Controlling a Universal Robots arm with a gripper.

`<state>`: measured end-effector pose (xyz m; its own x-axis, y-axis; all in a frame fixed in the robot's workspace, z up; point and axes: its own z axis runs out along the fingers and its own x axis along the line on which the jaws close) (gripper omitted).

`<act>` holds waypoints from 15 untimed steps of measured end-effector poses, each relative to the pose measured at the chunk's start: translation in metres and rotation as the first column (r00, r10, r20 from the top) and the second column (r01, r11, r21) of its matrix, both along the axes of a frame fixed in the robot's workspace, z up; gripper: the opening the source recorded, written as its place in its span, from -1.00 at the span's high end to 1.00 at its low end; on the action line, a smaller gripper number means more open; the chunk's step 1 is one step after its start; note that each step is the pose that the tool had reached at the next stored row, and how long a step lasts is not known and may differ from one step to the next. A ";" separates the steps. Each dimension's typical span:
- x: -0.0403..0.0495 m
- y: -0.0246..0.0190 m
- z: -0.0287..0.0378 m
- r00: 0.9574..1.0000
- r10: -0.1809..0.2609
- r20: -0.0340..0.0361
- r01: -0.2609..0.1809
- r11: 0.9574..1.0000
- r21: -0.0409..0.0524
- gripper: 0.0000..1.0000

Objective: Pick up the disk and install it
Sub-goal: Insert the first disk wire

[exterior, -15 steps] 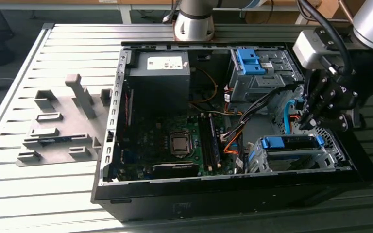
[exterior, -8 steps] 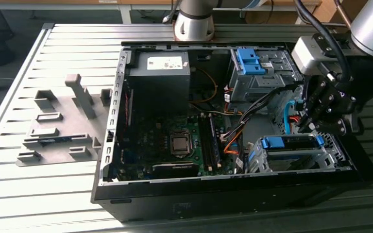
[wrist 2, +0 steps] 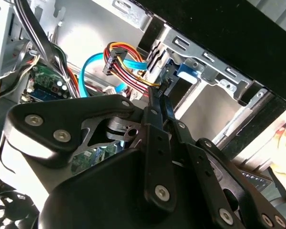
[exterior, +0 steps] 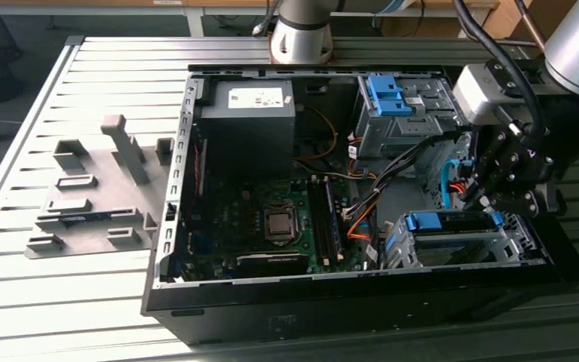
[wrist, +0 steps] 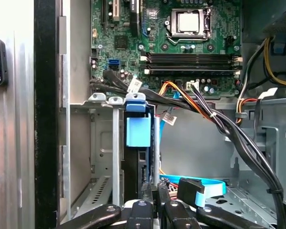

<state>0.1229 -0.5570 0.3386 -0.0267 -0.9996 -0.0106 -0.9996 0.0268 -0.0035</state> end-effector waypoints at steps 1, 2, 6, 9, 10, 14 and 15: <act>-0.0001 -0.0008 -0.0003 1.000 0.006 0.000 -0.006 1.000 0.000 0.68; -0.0003 -0.0013 -0.0005 1.000 0.013 0.000 -0.013 1.000 0.000 0.68; -0.0007 -0.0031 -0.0016 1.000 0.031 0.002 -0.031 1.000 0.000 0.68; -0.0007 -0.0034 -0.0027 1.000 0.031 0.003 -0.031 1.000 0.000 0.68; -0.0007 -0.0033 -0.0032 1.000 0.031 0.003 -0.031 1.000 0.000 0.68; -0.0007 -0.0034 -0.0038 1.000 0.029 0.003 -0.029 1.000 0.000 0.68; -0.0007 -0.0034 -0.0039 1.000 0.028 0.003 -0.028 1.000 0.000 0.68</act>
